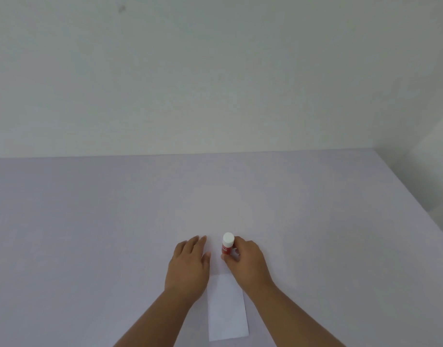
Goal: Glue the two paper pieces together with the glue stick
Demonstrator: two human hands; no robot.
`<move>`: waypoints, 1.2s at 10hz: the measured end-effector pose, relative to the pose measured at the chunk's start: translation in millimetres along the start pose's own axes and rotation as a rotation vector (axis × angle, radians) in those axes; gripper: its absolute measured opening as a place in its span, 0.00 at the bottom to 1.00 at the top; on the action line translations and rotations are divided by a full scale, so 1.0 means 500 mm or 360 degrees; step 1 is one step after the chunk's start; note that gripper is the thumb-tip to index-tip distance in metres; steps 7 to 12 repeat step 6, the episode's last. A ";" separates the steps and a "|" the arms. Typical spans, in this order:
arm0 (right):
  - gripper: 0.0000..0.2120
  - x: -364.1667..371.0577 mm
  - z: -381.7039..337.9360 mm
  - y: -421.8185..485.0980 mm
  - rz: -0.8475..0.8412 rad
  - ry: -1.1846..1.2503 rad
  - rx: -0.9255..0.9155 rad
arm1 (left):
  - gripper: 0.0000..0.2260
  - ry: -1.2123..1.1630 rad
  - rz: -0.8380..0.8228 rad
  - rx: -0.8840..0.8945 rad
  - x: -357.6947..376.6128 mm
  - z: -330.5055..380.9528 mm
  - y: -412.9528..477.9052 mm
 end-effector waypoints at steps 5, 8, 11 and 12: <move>0.22 -0.023 0.002 -0.016 -0.0007 0.0126 0.0178 | 0.23 -0.0056 0.0061 -0.0043 -0.013 -0.009 -0.010; 0.24 -0.116 -0.017 -0.031 0.0390 0.0285 0.0256 | 0.23 -0.0001 0.0055 -0.0066 -0.011 -0.014 -0.046; 0.24 -0.116 -0.017 -0.031 0.0390 0.0285 0.0256 | 0.23 -0.0001 0.0055 -0.0066 -0.011 -0.014 -0.046; 0.24 -0.116 -0.017 -0.031 0.0390 0.0285 0.0256 | 0.23 -0.0001 0.0055 -0.0066 -0.011 -0.014 -0.046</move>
Point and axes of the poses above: each hand's wrist, its own y-axis towards the middle knuckle, its own x-axis out of the palm, z = x × y, the point moved 7 cm from there along y, towards the middle knuckle, and after that the axes turned 4 degrees about -y, right-handed, at the moved point
